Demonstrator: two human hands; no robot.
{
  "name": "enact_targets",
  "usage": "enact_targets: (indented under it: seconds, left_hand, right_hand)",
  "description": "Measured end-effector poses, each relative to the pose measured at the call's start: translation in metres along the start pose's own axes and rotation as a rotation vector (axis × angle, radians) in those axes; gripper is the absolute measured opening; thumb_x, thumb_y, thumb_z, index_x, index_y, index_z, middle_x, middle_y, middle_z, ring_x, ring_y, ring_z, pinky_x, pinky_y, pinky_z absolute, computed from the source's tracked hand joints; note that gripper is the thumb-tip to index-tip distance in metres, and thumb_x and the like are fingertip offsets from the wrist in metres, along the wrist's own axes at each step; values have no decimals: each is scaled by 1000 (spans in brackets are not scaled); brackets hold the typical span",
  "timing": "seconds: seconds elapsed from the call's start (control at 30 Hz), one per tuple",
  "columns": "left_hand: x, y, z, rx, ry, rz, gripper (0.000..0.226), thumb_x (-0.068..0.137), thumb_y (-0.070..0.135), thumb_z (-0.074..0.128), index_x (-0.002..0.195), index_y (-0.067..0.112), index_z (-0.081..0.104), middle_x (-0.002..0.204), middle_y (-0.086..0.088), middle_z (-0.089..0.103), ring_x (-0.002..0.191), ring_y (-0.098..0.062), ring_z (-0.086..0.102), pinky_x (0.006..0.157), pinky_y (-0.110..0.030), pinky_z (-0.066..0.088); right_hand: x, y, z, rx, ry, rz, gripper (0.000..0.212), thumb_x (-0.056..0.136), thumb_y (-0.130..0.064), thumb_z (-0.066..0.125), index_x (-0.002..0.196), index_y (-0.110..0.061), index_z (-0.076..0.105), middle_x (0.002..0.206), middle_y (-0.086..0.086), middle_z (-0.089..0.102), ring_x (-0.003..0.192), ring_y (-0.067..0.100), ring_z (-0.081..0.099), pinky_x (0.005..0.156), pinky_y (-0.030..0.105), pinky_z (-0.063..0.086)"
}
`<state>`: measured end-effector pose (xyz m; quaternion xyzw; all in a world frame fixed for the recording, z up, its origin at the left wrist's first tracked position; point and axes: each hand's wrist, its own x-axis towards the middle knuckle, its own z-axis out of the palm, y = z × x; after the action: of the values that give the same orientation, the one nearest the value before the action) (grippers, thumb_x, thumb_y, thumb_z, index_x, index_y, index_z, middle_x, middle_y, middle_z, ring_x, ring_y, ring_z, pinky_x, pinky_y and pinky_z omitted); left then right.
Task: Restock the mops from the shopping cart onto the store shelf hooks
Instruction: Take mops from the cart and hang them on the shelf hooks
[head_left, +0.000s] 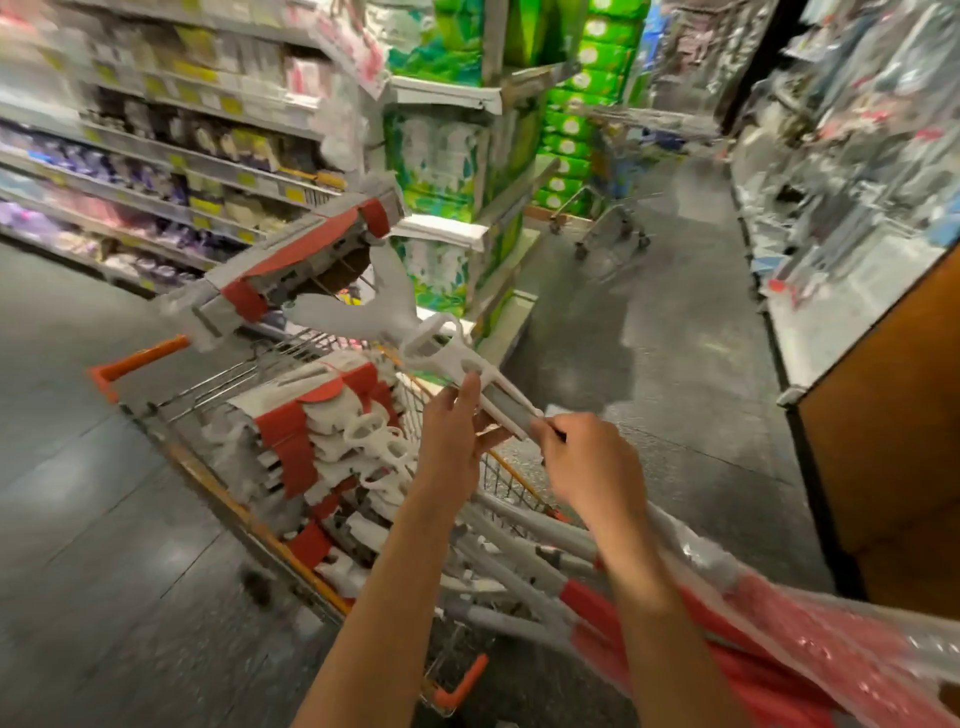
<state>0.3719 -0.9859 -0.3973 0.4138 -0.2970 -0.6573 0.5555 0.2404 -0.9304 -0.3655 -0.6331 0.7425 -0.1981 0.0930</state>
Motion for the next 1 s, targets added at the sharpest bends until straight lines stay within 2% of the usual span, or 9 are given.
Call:
enact_targets:
  seconds: [0.13,0.2,0.27,0.5,0.63,0.73,0.83,0.93,1.0]
  left_hand:
    - [-35,7,21,15,-130,19,22,104,28,52,103,12,67,84,-2,76,84,-21,74,66,-34,60]
    - [-52,7,32,39,-186,25,27,105,30,51,109,8,67,95,-9,76,92,-26,74,72,-37,61]
    - [-69,5,44,38,-257,14,33,105,30,51,117,3,65,106,-17,73,100,-31,72,76,-40,60]
    - [-133,-3,98,44,-508,-35,27,105,25,50,112,3,65,92,-8,74,86,-20,74,76,-41,60]
    - [-174,-13,130,39,-641,-69,24,105,25,50,110,7,66,92,-5,76,89,-21,74,74,-40,60]
    - [-207,-23,148,36,-719,-94,24,105,25,50,110,8,66,91,-4,77,90,-21,74,69,-36,61]
    - [-247,-34,167,16,-802,-141,27,106,31,46,107,15,67,97,-6,76,96,-25,73,82,-43,61]
    - [-300,-46,185,-26,-874,-258,46,98,47,46,128,14,61,117,-13,72,110,-29,69,97,-50,54]
    - [-332,-55,195,-39,-904,-300,52,100,48,43,137,13,53,119,-15,70,111,-30,69,97,-50,54]
  right_hand:
    - [-39,6,-30,32,117,70,50,102,-48,47,62,-20,57,53,-3,54,50,18,52,50,29,33]
    - [-60,10,-43,47,176,98,50,101,-47,49,58,-21,50,51,-2,51,51,21,53,50,30,33]
    - [-83,16,-57,68,233,146,45,100,-48,51,63,-23,58,54,-2,54,56,23,56,52,33,39]
    - [-163,42,-104,46,413,298,43,100,-53,48,77,-23,68,59,-3,59,61,22,59,56,38,47]
    - [-208,61,-128,37,476,378,35,102,-49,47,84,-30,70,59,-9,54,62,15,56,51,30,33]
    - [-245,70,-140,73,555,463,33,101,-48,49,85,-30,71,63,-8,61,61,8,56,52,30,37]
    - [-285,80,-154,52,628,553,33,101,-47,50,84,-28,72,72,-7,67,68,8,59,60,33,48]
    - [-334,93,-165,45,735,649,30,100,-49,50,93,-35,75,76,-13,69,72,8,62,62,32,49]
    - [-365,101,-166,57,802,707,28,99,-51,51,98,-37,75,76,-17,68,71,7,62,60,30,47]
